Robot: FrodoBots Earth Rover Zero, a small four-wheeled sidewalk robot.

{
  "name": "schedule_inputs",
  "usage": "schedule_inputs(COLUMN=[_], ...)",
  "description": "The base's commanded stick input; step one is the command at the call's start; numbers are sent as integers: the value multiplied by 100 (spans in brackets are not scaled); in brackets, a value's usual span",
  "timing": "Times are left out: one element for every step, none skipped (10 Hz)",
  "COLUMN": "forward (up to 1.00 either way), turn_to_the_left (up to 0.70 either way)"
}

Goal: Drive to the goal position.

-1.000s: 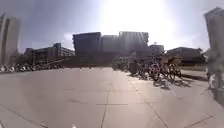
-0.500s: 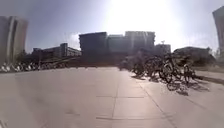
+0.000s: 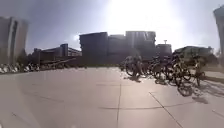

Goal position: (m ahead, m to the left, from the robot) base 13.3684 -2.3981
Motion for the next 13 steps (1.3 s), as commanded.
schedule_inputs(forward=[100, 100, 100, 100, 68, 0, 0, 0, 0, 0, 0, 0, 0], turn_to_the_left=[24, 27, 27, 27, 33, 45, 45, 45, 45, 43, 0, 0, 0])
